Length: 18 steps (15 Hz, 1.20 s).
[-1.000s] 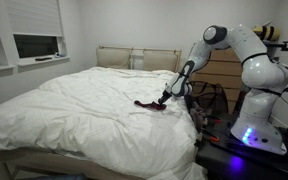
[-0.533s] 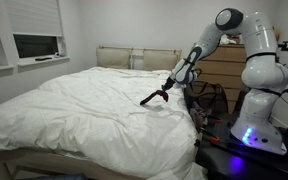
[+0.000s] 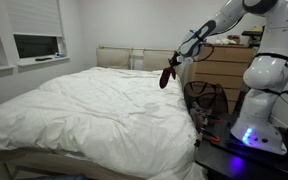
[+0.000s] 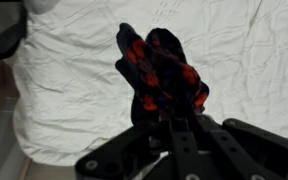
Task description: Pick the cloth and put it in the bag
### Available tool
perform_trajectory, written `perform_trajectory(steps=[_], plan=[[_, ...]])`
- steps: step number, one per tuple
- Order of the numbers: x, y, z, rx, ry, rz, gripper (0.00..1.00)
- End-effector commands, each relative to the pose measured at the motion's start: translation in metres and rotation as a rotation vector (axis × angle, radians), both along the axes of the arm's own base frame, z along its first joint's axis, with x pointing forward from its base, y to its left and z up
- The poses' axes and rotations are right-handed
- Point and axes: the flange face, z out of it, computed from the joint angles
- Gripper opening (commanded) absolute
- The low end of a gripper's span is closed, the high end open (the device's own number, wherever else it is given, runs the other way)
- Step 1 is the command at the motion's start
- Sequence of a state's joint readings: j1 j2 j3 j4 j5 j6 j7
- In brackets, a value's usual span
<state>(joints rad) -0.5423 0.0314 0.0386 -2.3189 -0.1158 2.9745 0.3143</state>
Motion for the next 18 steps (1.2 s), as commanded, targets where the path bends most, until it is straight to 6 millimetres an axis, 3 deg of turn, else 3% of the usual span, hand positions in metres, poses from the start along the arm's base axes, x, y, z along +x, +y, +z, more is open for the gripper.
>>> perform_trajectory(steps=[1, 6, 9, 11, 13, 18], plan=[[-0.029, -0.037, 0.098, -0.035, 0.006, -0.220, 0.01], [-0.060, -0.090, 0.210, -0.004, 0.076, -0.444, 0.01], [-0.072, -0.118, 0.247, 0.015, 0.155, -0.534, 0.01], [-0.079, -0.140, 0.246, 0.039, 0.204, -0.589, 0.01], [-0.082, -0.160, 0.231, 0.075, 0.243, -0.620, 0.01], [-0.079, -0.196, 0.161, 0.155, 0.312, -0.663, 0.01]])
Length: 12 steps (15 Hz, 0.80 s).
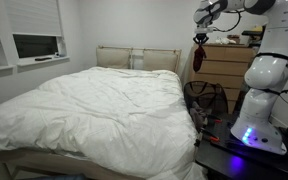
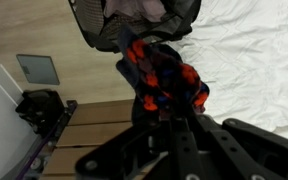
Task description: Pick the cloth and put it in the bag
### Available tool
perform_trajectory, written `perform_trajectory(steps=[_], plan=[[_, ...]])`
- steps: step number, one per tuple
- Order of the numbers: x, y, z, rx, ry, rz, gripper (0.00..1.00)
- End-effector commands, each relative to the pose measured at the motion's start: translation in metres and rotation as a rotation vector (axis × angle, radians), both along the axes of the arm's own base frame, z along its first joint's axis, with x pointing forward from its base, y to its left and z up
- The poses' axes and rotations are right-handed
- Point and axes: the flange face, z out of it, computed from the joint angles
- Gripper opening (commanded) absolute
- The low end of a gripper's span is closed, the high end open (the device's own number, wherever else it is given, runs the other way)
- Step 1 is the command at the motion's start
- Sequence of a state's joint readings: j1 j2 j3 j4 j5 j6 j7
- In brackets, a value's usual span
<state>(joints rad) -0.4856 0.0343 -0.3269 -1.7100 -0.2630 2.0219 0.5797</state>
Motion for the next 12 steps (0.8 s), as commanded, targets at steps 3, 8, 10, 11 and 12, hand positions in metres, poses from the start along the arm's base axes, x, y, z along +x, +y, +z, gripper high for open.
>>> perform_trajectory(steps=[3, 8, 10, 11, 12], plan=[[0.011, -0.023, -0.073, 0.108, 0.032, -0.059, 0.01], [-0.001, -0.022, -0.156, 0.190, 0.176, -0.073, 0.01], [-0.015, -0.018, -0.198, 0.231, 0.258, -0.092, 0.01], [-0.022, -0.016, -0.216, 0.248, 0.293, -0.098, 0.01], [-0.030, -0.013, -0.237, 0.261, 0.311, -0.102, 0.01]])
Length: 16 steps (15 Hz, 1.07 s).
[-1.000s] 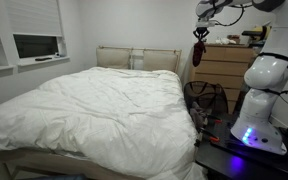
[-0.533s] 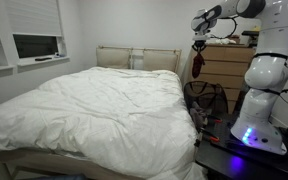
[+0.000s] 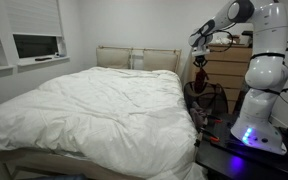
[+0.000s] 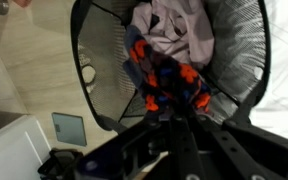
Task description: Pick the cloth and put it in the bag
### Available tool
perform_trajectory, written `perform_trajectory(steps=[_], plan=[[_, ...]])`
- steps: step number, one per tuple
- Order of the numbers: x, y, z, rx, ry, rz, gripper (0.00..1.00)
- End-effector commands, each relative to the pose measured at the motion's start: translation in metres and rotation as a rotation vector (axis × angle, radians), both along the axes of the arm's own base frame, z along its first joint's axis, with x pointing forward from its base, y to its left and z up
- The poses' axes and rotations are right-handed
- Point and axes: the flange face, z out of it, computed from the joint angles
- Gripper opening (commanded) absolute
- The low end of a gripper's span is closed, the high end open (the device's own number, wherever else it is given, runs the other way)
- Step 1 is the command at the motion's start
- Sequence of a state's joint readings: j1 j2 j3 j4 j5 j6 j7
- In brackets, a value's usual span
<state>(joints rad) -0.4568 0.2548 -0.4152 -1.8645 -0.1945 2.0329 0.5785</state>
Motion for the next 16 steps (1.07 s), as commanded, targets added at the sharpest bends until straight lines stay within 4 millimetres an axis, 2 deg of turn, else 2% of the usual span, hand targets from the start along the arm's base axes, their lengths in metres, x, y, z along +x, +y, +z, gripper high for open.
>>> perform_trajectory(steps=[1, 4, 6, 9, 10, 11, 16], plan=[[-0.026, 0.008, -0.056, 0.029, 0.069, -0.002, 0.01], [-0.045, 0.010, -0.095, 0.030, 0.100, 0.015, 0.01], [-0.054, 0.010, -0.111, 0.001, 0.091, 0.032, 0.01], [-0.062, 0.005, -0.125, -0.079, 0.040, 0.066, 0.01], [-0.066, 0.005, -0.128, -0.099, 0.028, 0.072, 0.29], [-0.069, 0.004, -0.131, -0.116, 0.010, 0.083, 0.30], [-0.078, 0.005, -0.137, -0.183, -0.050, 0.119, 0.69]])
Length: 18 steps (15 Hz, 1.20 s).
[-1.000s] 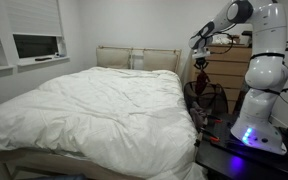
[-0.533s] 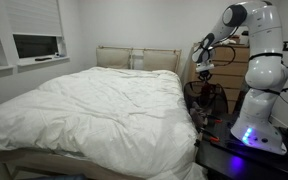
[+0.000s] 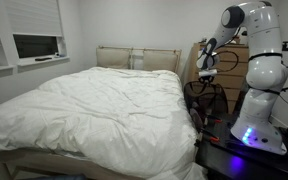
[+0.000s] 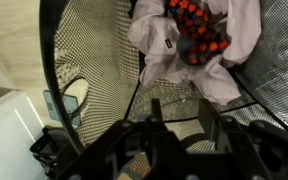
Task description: Pick the cloth and put it in the bag
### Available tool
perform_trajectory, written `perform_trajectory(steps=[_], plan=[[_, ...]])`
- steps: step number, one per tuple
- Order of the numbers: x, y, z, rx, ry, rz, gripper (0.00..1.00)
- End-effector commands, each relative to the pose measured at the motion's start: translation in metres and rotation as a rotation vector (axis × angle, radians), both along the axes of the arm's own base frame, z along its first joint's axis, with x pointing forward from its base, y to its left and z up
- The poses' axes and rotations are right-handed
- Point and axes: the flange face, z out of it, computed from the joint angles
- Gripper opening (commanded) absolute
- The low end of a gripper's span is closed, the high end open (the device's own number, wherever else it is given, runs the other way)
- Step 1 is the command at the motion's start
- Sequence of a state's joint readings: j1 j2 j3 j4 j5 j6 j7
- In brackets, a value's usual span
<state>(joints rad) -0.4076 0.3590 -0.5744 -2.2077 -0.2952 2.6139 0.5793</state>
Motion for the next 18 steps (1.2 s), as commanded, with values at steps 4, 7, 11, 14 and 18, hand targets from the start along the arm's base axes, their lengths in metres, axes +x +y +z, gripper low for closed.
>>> perform_trajectory(steps=[4, 7, 11, 14, 18], plan=[[0.001, 0.016, 0.017, -0.020, -0.017, 0.037, 0.97], [0.010, 0.023, 0.041, -0.013, -0.030, 0.055, 1.00], [0.018, 0.031, 0.078, -0.006, -0.059, 0.051, 1.00], [0.017, 0.035, 0.107, 0.017, -0.082, 0.045, 1.00], [0.008, 0.037, 0.138, -0.007, -0.200, 0.060, 1.00]])
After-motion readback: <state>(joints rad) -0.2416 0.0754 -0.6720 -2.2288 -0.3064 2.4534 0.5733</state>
